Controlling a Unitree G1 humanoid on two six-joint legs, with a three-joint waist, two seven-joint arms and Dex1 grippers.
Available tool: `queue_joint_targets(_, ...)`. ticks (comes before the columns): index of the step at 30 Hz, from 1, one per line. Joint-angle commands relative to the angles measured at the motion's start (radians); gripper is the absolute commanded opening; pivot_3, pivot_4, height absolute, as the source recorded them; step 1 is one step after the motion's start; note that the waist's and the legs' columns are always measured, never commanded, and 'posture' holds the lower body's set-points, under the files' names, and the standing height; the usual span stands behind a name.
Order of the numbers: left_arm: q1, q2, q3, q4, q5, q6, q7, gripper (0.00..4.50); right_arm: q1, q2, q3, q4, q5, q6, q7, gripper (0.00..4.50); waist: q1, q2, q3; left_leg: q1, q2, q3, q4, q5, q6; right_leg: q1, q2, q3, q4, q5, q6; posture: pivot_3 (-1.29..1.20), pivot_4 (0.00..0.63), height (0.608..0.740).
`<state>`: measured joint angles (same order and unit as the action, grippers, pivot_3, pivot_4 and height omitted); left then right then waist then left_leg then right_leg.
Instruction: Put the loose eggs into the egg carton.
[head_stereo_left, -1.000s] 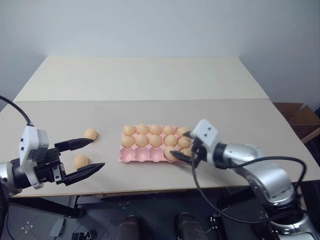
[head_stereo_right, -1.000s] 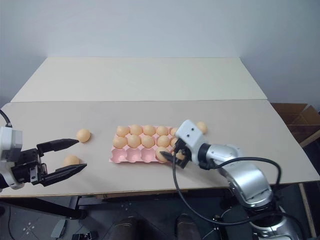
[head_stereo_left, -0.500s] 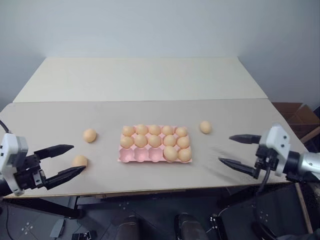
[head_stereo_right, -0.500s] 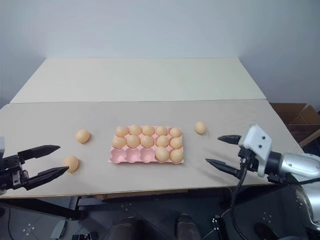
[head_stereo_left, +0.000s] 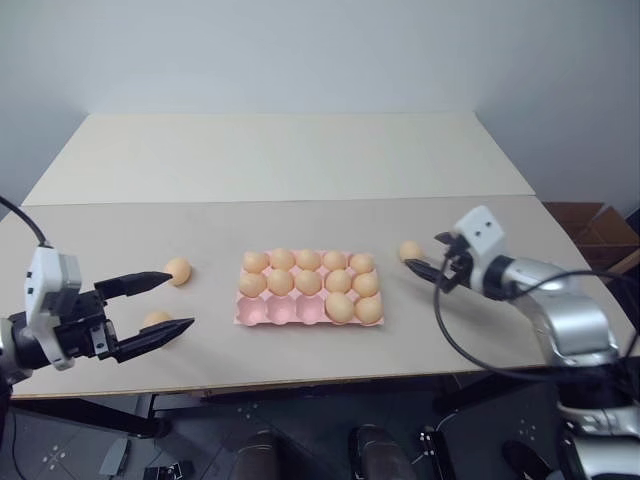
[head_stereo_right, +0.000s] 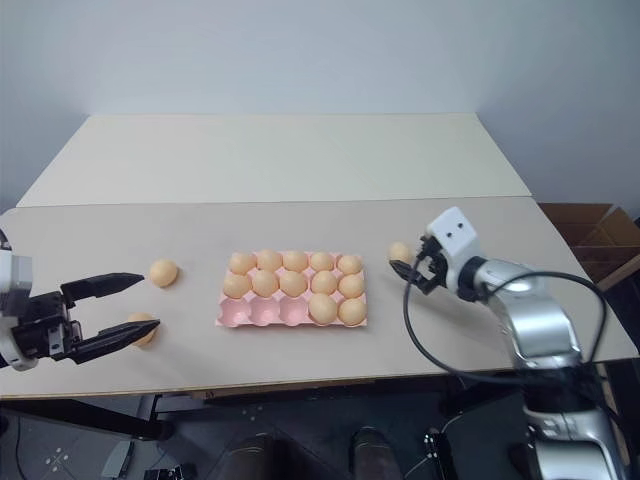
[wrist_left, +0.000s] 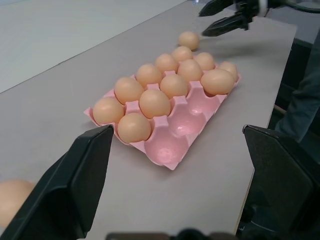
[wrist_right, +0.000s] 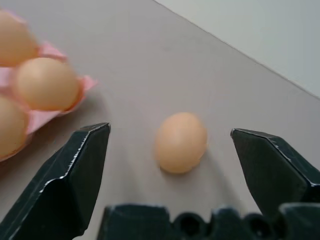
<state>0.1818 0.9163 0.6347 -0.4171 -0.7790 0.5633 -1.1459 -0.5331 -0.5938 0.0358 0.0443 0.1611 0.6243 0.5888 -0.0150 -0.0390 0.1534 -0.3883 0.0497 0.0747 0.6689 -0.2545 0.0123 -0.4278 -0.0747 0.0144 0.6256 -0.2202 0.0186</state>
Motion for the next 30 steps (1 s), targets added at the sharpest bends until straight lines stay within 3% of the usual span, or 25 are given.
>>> queue_joint_targets(1, -0.002, 0.010, 0.018, -0.022, -0.007, -0.010, 0.004, 4.50, -0.076, 0.043, 0.032, 0.150, -0.065, -0.020, -0.060, 4.47, 0.001, 0.000, 0.000, 0.000, 0.000, 0.000, -0.001, 0.000, 0.000, 0.000, 0.000, 0.000, 0.000, 0.000, 0.001, 0.00, 0.150, 0.740)
queue_joint_targets(2, 0.004, 0.010, 0.023, -0.028, -0.007, -0.009, 0.002, 4.50, -0.094, 0.058, 0.037, 0.192, -0.076, -0.033, -0.072, 4.47, 0.002, 0.000, 0.000, 0.000, 0.000, 0.000, -0.001, 0.000, 0.000, 0.000, 0.000, -0.001, 0.000, 0.000, 0.001, 0.00, 0.150, 0.740)
queue_joint_targets(5, 0.017, 0.008, 0.032, -0.038, -0.007, -0.010, 0.003, 4.50, -0.130, 0.090, 0.028, 0.267, -0.080, -0.042, -0.079, 3.88, 0.002, 0.000, 0.000, -0.001, 0.000, 0.000, -0.004, 0.000, 0.000, -0.001, -0.001, -0.001, -0.002, 0.000, 0.001, 0.00, 0.150, 0.740)
queue_joint_targets(8, 0.022, 0.007, 0.038, -0.046, -0.009, -0.009, 0.009, 4.50, -0.131, 0.106, 0.013, 0.250, -0.074, -0.077, -0.085, 2.83, 0.000, 0.000, 0.000, -0.001, 0.000, 0.000, -0.004, 0.000, 0.000, -0.001, -0.001, -0.001, -0.002, 0.000, 0.001, 0.00, 0.150, 0.740)
queue_joint_targets(11, 0.033, 0.005, 0.051, -0.058, -0.012, -0.009, 0.012, 4.50, -0.081, 0.087, 0.011, 0.064, -0.059, -0.048, -0.060, 1.97, 0.000, 0.000, 0.000, 0.000, 0.000, -0.001, -0.004, 0.000, 0.000, -0.001, -0.001, -0.001, -0.001, 0.000, 0.001, 0.00, 0.150, 0.740)
queue_joint_targets(16, 0.068, 0.001, 0.079, -0.079, -0.019, -0.005, 0.006, 4.50, -0.001, 0.084, 0.050, -0.342, 0.034, 0.113, 0.002, 1.97, -0.002, 0.001, 0.000, 0.000, 0.001, -0.002, -0.004, 0.000, 0.000, -0.001, 0.000, -0.002, 0.001, 0.000, 0.001, 0.00, 0.150, 0.740)
queue_joint_targets(20, 0.093, 0.000, 0.090, -0.084, -0.017, -0.005, 0.006, 4.50, 0.010, 0.127, 0.152, -0.497, 0.067, 0.188, 0.012, 1.97, -0.007, 0.001, 0.000, 0.002, 0.001, -0.002, -0.004, 0.000, 0.000, 0.000, 0.001, -0.001, 0.001, 0.000, 0.001, 0.00, 0.150, 0.740)
queue_joint_targets(29, 0.100, -0.006, 0.095, -0.113, -0.034, 0.007, 0.036, 4.50, -0.004, 0.202, 0.372, -0.462, 0.025, 0.215, 0.004, 1.97, 0.003, 0.000, 0.000, 0.003, 0.000, -0.002, -0.003, 0.002, -0.003, 0.001, -0.001, -0.002, 0.002, -0.002, -0.001, 0.00, 0.150, 0.740)
queue_joint_targets(30, 0.107, -0.007, 0.099, -0.116, -0.033, 0.007, 0.037, 4.50, -0.007, 0.204, 0.385, -0.450, 0.013, 0.216, -0.003, 2.30, 0.002, 0.000, 0.000, 0.003, 0.000, -0.001, -0.003, 0.002, -0.003, 0.001, -0.001, -0.002, 0.001, -0.002, -0.001, 0.00, 0.150, 0.740)
